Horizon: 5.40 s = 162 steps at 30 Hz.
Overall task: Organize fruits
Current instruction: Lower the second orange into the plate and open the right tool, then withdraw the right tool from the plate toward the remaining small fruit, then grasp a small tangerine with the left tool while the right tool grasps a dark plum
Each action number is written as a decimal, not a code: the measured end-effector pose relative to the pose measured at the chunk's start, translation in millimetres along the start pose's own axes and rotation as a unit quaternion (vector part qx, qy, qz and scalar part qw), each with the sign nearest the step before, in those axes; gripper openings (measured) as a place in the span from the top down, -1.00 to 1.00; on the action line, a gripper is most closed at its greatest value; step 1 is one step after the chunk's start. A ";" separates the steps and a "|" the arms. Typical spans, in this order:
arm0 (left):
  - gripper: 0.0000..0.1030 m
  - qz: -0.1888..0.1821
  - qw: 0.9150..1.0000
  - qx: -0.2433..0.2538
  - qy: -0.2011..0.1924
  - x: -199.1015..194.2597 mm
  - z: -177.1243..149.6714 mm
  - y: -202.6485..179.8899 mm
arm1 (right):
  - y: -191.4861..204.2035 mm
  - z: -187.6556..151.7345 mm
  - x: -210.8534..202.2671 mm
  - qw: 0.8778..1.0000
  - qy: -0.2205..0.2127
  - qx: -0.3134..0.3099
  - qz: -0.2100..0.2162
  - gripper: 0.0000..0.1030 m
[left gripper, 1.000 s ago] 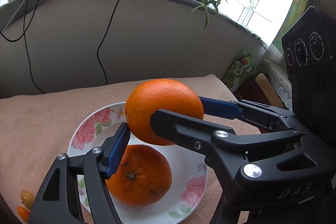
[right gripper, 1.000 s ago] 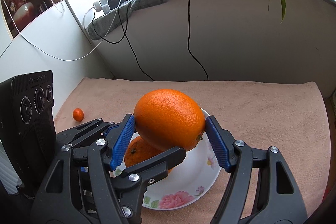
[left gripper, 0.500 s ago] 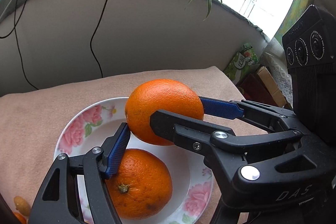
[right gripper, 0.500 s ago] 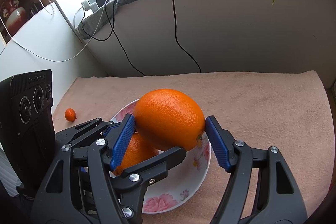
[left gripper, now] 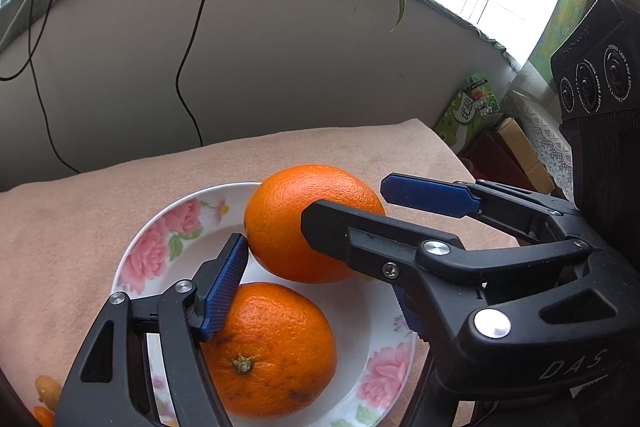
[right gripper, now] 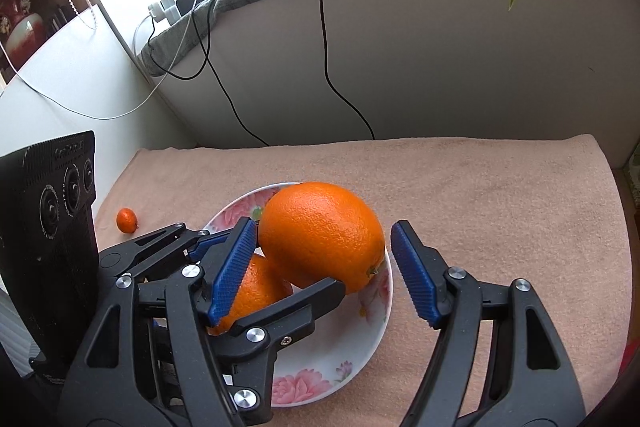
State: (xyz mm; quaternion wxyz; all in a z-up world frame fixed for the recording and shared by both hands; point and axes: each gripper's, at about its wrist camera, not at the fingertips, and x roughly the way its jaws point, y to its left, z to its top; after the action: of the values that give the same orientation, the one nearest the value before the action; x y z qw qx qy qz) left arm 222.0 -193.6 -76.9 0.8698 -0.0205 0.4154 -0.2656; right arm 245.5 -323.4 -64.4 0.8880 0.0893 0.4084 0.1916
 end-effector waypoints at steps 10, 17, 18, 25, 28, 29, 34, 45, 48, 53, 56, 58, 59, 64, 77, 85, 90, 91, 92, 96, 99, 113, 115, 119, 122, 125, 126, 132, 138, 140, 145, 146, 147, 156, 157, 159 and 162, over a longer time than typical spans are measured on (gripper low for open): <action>-0.35 -0.005 1.000 0.004 -0.010 -18.3 -4.3 -1.8 | 8.2 -2.1 -15.3 1.000 -0.015 -0.004 -0.011 -0.50; -0.35 -0.002 1.000 0.003 -0.019 -37.3 -11.0 0.4 | 15.0 -7.9 -32.6 1.000 -0.027 0.002 -0.015 -0.50; -0.35 -0.001 1.000 0.001 -0.022 -41.0 -12.2 0.1 | 16.9 -9.1 -35.4 0.999 -0.029 0.000 -0.016 -0.51; -0.35 0.010 0.999 -0.001 -0.042 -65.9 -21.2 2.7 | 32.4 -21.8 -57.2 0.999 -0.047 -0.006 -0.020 -0.71; -0.35 0.014 0.999 -0.005 -0.048 -77.6 -28.2 8.7 | 41.6 -28.6 -65.3 0.998 -0.053 -0.012 -0.024 -0.71; -0.35 0.016 0.999 -0.006 -0.050 -81.1 -30.8 10.3 | 45.0 -30.6 -67.8 0.998 -0.055 -0.014 -0.026 -0.71; -0.35 0.032 0.998 -0.010 -0.059 -98.3 -48.3 20.0 | 59.4 -45.1 -79.5 0.997 -0.065 -0.014 -0.037 -0.71; -0.35 0.051 0.995 -0.040 -0.071 -128.5 -106.9 55.1 | 112.1 -108.2 -80.2 0.992 -0.085 -0.050 -0.074 -0.71; -0.35 0.073 0.993 -0.058 -0.078 -137.8 -122.9 66.8 | 122.1 -119.8 -82.4 0.991 -0.097 -0.052 -0.077 -0.71; -0.35 0.092 0.990 -0.074 -0.075 -148.1 -138.5 78.6 | 133.8 -134.2 -82.4 0.991 -0.105 -0.047 -0.073 -0.71; -0.35 0.105 0.989 -0.063 -0.081 -155.8 -143.8 75.2 | 143.3 -141.5 -79.1 0.991 -0.099 -0.056 -0.076 -0.71; -0.35 0.105 0.989 -0.066 -0.083 -159.7 -147.7 76.7 | 147.3 -144.0 -80.2 0.989 -0.103 -0.060 -0.082 -0.71; -0.35 0.104 0.989 -0.070 -0.083 -161.1 -149.8 78.1 | 148.9 -145.2 -81.4 0.989 -0.105 -0.061 -0.080 -0.71; -0.35 0.112 0.987 -0.080 -0.082 -166.5 -161.4 83.8 | 157.2 -149.9 -82.8 0.990 -0.104 -0.063 -0.068 -0.71; -0.35 0.137 0.981 -0.104 -0.092 -183.5 -189.3 98.8 | 186.2 -166.6 -66.7 0.992 -0.085 -0.092 -0.027 -0.71; -0.35 0.143 0.978 -0.112 -0.104 -192.1 -197.5 106.0 | 175.5 -170.8 -53.1 0.994 -0.074 -0.078 -0.003 -0.71; -0.35 0.140 0.976 -0.126 -0.109 -195.0 -204.5 119.9 | 175.8 -175.3 -39.8 0.995 -0.053 -0.090 0.004 -0.71; -0.35 0.143 0.975 -0.129 -0.110 -196.7 -206.7 123.6 | 176.8 -176.8 -37.6 0.995 -0.049 -0.091 0.007 -0.71; -0.35 0.146 0.974 -0.133 -0.112 -198.8 -209.6 127.5 | 177.9 -178.3 -35.5 0.995 -0.045 -0.090 0.012 -0.71; -0.35 0.167 0.968 -0.147 -0.119 -213.7 -223.4 141.7 | 185.8 -183.6 -26.1 0.995 -0.031 -0.090 0.033 -0.60; -0.35 0.189 0.962 -0.154 -0.122 -226.9 -233.4 153.8 | 195.1 -187.3 -19.3 0.994 -0.023 -0.100 0.042 -0.58; -0.16 0.231 0.943 -0.202 -0.131 -245.4 -242.1 212.4 | 221.0 -186.0 5.0 0.989 0.005 -0.134 0.055 -0.28; -0.12 0.230 0.942 -0.206 -0.130 -243.4 -240.0 218.6 | 223.6 -186.1 8.5 0.989 0.010 -0.141 0.053 -0.18; -0.11 0.226 0.943 -0.210 -0.126 -238.2 -237.4 224.5 | 228.7 -184.7 17.1 0.987 0.019 -0.152 0.051 -0.05; -0.08 0.222 0.944 -0.211 -0.122 -234.4 -235.4 226.9 | 231.9 -183.5 22.1 0.986 0.023 -0.157 0.051 0.04; -0.07 0.227 0.943 -0.212 -0.121 -232.2 -232.7 229.8 | 234.0 -182.9 27.1 0.985 0.029 -0.161 0.049 0.12; -0.07 0.228 0.942 -0.213 -0.119 -230.7 -231.7 231.7 | 234.7 -183.0 28.6 0.985 0.030 -0.163 0.049 0.13; -0.07 0.231 0.943 -0.216 -0.105 -221.8 -226.8 239.2 | 235.8 -184.1 33.3 0.984 0.037 -0.168 0.046 0.17; 0.09 0.225 0.942 -0.229 -0.100 -217.2 -226.7 247.5 | 236.8 -183.2 38.4 0.983 0.043 -0.170 0.043 0.25; 0.18 0.226 0.941 -0.231 -0.100 -216.1 -226.6 248.8 | 237.5 -183.2 39.2 0.983 0.043 -0.172 0.041 0.28; 0.29 0.223 0.942 -0.231 -0.098 -216.5 -227.0 250.2 | 236.6 -182.3 39.7 0.984 0.043 -0.169 0.039 0.45; 0.29 0.222 0.942 -0.232 -0.099 -216.8 -227.3 250.4 | 237.0 -182.4 40.0 0.984 0.044 -0.169 0.040 0.49; 0.29 0.221 0.942 -0.233 -0.100 -217.4 -228.1 250.5 | 237.4 -182.9 39.8 0.984 0.044 -0.171 0.040 0.51; 0.32 0.212 0.943 -0.233 -0.105 -221.8 -229.9 248.7 | 234.9 -183.3 33.6 0.984 0.037 -0.167 0.042 0.54; 0.32 0.211 0.944 -0.233 -0.105 -222.6 -230.0 247.7 | 233.4 -182.4 32.0 0.985 0.035 -0.165 0.041 0.54; 0.32 0.209 0.944 -0.232 -0.107 -225.1 -230.4 245.0 | 230.2 -179.8 28.0 0.986 0.028 -0.159 0.042 0.54; 0.32 0.201 0.945 -0.231 -0.112 -228.2 -229.1 240.0 | 223.8 -174.8 21.5 0.988 0.017 -0.151 0.040 0.54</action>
State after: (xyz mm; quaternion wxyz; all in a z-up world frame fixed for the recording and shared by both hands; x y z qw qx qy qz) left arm 43.5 164.0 -125.9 0.9175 -0.1661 0.3608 0.0223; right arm 65.6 -110.4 -122.5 0.8756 -0.0330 0.3863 0.2881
